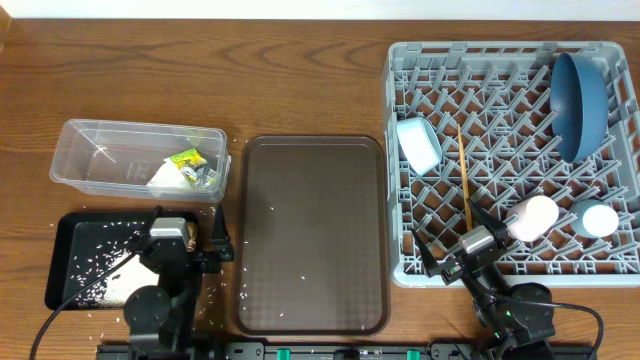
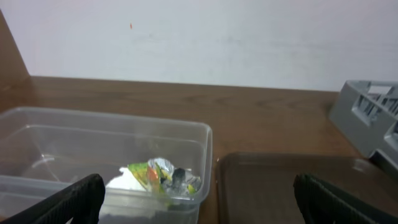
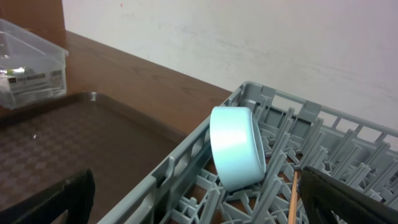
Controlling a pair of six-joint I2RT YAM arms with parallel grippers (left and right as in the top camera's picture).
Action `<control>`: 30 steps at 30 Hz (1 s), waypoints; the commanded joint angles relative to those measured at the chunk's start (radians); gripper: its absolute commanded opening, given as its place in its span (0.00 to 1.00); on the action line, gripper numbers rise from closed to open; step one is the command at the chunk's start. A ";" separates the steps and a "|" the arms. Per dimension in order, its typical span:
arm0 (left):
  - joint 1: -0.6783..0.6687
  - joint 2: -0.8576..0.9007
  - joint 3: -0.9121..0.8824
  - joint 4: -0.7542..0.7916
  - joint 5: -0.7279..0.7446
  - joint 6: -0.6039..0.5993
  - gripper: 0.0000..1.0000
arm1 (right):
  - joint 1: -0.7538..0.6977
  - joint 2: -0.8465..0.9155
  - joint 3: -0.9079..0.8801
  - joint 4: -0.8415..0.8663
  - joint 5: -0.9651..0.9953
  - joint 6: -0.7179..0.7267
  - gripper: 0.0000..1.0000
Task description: Sort waste into correct bins and load items into the dishwasher rack
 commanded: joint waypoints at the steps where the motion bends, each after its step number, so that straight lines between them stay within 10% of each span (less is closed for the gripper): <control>1: -0.004 -0.008 -0.050 0.054 0.008 0.009 0.98 | -0.014 -0.006 -0.005 0.002 -0.008 -0.014 0.99; 30: -0.010 -0.006 -0.194 0.171 0.007 0.002 0.98 | -0.014 -0.006 -0.005 0.002 -0.008 -0.014 0.99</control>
